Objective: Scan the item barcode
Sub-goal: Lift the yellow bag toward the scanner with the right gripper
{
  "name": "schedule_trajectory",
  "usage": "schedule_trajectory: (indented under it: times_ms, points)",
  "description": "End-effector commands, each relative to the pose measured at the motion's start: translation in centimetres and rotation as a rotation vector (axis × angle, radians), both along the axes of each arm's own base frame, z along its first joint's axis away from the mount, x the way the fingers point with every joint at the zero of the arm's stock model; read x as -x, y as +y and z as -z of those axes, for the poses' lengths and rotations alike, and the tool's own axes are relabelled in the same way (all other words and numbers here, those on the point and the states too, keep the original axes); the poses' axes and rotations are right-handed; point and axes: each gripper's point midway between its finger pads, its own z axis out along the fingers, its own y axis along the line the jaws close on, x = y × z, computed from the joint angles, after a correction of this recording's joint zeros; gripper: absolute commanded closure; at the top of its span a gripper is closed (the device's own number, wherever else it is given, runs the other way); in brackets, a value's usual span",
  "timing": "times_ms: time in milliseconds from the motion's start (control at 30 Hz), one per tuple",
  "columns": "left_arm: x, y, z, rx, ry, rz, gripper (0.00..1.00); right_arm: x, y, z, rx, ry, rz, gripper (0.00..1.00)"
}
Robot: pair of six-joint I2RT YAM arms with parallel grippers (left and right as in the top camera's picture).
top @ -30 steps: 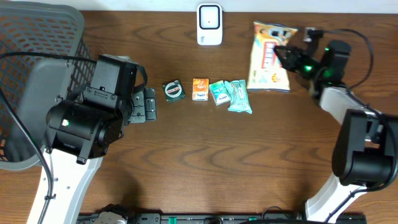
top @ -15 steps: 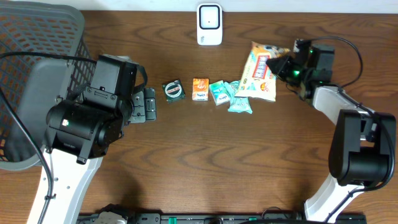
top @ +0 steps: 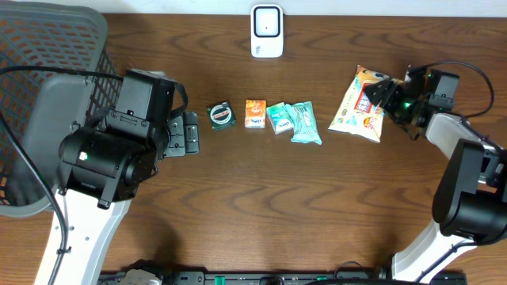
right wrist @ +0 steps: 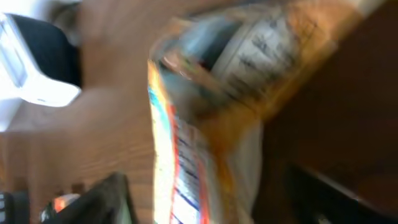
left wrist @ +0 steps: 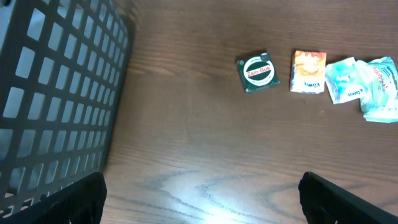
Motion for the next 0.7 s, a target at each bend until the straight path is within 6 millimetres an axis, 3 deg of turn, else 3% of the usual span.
schedule_trajectory:
  times_ms: [0,167,367,433,500,600,667]
  points:
    - [-0.1,0.4,-0.2,-0.019,-0.004,-0.006,0.02,0.3,-1.2,1.4,0.103,0.033,0.013,0.12]
    - [-0.2,0.4,-0.2,-0.019,-0.004,-0.006,0.02,0.3,-0.9,3.2,0.096,0.058,0.005,0.15]
    - [-0.2,0.4,-0.2,-0.019,-0.004,-0.006,0.02,-0.8,2.3,4.4,-0.028,-0.012,-0.105,0.21]
    - [-0.1,0.4,-0.2,-0.019,-0.004,-0.006,0.03,-1.2,3.2,4.6,-0.069,-0.027,-0.117,0.34]
    - [-0.1,0.4,-0.2,-0.019,-0.004,-0.006,0.02,-1.3,3.5,4.8,-0.089,-0.017,-0.104,0.62]
    - [-0.1,0.4,-0.2,-0.019,-0.004,-0.006,0.02,-1.3,4.3,4.7,-0.099,-0.019,-0.118,0.96]
    - [-0.1,0.4,-0.2,-0.019,-0.004,-0.006,0.02,-1.4,5.2,4.1,-0.128,-0.041,-0.149,0.99]
